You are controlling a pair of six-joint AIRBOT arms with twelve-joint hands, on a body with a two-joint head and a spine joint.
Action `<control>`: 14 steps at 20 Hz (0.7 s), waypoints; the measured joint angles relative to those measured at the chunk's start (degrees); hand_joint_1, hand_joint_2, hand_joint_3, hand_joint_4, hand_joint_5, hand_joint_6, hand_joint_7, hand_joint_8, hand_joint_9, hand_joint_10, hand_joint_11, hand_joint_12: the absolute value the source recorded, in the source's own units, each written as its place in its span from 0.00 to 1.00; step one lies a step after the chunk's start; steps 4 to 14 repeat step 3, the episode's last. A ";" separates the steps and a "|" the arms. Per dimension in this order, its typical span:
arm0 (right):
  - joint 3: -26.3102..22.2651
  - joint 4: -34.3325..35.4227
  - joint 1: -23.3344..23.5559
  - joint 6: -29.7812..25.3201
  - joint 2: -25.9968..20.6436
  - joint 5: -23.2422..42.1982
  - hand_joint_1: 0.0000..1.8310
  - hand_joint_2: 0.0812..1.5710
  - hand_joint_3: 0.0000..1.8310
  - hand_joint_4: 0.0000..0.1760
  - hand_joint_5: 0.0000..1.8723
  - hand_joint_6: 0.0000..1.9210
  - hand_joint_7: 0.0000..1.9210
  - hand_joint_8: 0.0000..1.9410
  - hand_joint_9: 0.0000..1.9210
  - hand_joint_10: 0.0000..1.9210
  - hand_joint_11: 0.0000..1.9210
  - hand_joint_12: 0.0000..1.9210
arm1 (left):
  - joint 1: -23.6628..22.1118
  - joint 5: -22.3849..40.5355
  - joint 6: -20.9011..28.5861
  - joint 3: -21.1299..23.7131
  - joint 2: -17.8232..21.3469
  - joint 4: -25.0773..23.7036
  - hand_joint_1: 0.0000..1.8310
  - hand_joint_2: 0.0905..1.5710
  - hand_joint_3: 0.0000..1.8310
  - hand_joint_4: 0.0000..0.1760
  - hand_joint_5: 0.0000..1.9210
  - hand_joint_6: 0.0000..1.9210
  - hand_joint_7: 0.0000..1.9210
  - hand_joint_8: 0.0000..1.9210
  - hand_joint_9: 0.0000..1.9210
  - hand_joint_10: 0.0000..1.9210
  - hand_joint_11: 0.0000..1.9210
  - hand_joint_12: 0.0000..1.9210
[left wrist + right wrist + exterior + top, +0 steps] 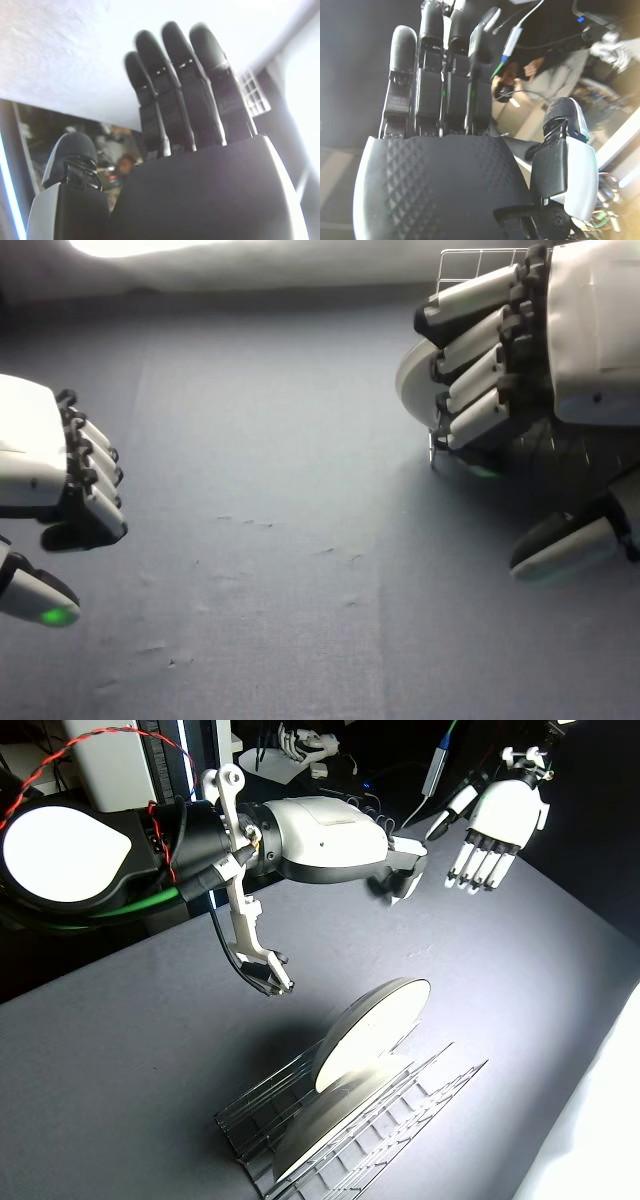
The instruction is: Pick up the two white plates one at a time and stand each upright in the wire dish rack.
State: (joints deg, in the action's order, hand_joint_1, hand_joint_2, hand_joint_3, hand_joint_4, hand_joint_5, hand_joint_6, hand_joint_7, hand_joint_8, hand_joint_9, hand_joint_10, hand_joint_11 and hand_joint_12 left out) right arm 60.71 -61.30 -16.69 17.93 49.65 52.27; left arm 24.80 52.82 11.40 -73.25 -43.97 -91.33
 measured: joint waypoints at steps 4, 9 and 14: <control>0.22 -0.52 0.00 1.27 -0.17 2.14 0.09 0.68 0.01 0.00 0.89 1.00 0.88 1.00 0.91 1.00 0.93 1.00 | -1.53 0.28 0.04 0.04 0.33 -1.05 0.19 0.80 0.00 1.00 0.76 0.78 0.83 0.89 0.84 0.95 0.80 1.00; 0.22 -0.52 0.00 1.27 -0.17 2.14 0.09 0.68 0.01 0.00 0.89 1.00 0.88 1.00 0.91 1.00 0.93 1.00 | -1.53 0.28 0.04 0.04 0.33 -1.05 0.19 0.80 0.00 1.00 0.76 0.78 0.83 0.89 0.84 0.95 0.80 1.00; 0.22 -0.52 0.00 1.27 -0.17 2.14 0.09 0.68 0.01 0.00 0.89 1.00 0.88 1.00 0.91 1.00 0.93 1.00 | -1.53 0.28 0.04 0.04 0.33 -1.05 0.19 0.80 0.00 1.00 0.76 0.78 0.83 0.89 0.84 0.95 0.80 1.00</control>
